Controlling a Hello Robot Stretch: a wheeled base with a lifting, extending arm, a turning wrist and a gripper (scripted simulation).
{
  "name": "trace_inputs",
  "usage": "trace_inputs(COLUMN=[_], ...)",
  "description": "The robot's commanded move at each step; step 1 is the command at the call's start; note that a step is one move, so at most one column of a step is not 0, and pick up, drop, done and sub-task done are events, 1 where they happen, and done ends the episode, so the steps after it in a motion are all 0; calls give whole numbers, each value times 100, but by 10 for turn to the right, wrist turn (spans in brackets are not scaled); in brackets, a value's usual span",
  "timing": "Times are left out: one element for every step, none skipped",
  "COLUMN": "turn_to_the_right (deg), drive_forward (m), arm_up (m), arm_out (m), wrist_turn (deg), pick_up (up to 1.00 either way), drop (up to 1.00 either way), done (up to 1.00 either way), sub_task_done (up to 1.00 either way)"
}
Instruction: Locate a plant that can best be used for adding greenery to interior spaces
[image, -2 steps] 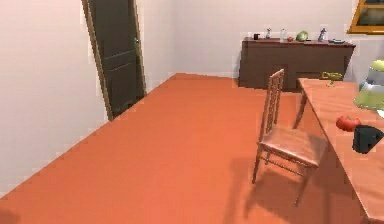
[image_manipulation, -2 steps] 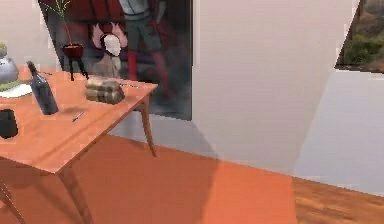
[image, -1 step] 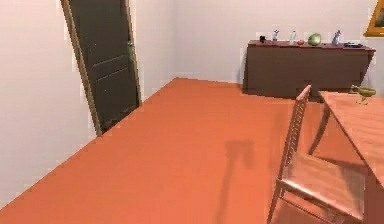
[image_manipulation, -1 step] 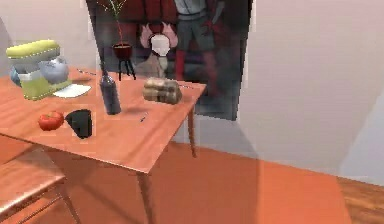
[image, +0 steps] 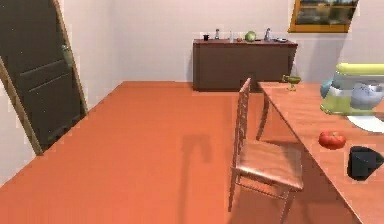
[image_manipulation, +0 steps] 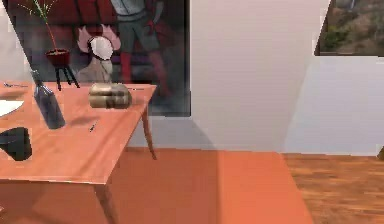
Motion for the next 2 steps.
trace_inputs(turn_to_the_right=[0,450], drive_forward=[65,0], arm_up=[0,0], arm_out=[0,0], wrist_turn=[0,0], pick_up=[0,0], drop=[0,0], done=[0,0], sub_task_done=[0,0])
